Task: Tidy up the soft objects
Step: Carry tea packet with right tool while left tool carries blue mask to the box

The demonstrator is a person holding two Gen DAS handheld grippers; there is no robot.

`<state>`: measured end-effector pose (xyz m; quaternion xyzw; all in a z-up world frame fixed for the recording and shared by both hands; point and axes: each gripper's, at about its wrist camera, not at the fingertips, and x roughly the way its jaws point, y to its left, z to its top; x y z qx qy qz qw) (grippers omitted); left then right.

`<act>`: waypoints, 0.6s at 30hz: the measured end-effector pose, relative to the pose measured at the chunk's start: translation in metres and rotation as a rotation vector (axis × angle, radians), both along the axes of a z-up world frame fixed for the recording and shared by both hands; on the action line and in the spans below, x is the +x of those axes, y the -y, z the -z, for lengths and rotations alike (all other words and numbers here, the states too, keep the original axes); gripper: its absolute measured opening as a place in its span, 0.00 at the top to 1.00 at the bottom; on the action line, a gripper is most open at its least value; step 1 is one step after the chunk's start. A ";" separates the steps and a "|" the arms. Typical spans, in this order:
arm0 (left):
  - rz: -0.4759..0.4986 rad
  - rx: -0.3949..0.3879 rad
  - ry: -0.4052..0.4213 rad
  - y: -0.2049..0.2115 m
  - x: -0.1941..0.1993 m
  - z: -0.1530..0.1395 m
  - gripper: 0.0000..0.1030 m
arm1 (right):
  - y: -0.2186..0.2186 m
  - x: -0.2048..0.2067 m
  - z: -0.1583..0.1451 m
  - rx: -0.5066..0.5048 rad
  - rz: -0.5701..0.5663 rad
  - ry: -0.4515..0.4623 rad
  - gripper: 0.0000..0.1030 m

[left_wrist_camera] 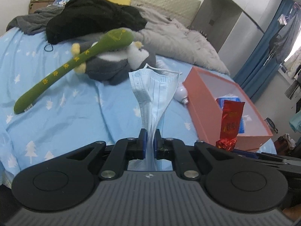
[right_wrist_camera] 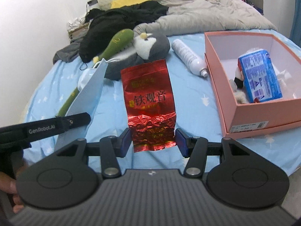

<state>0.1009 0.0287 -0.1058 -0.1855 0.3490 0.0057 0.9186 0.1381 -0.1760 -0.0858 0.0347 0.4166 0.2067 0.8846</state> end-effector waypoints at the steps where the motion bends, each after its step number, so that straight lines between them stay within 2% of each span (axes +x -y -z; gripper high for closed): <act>1: 0.003 0.000 0.008 0.002 -0.001 -0.003 0.91 | 0.001 -0.001 -0.003 0.002 0.005 0.007 0.47; 18: 0.135 0.007 0.071 0.060 0.004 -0.030 0.91 | 0.045 -0.020 -0.032 0.021 0.105 0.074 0.47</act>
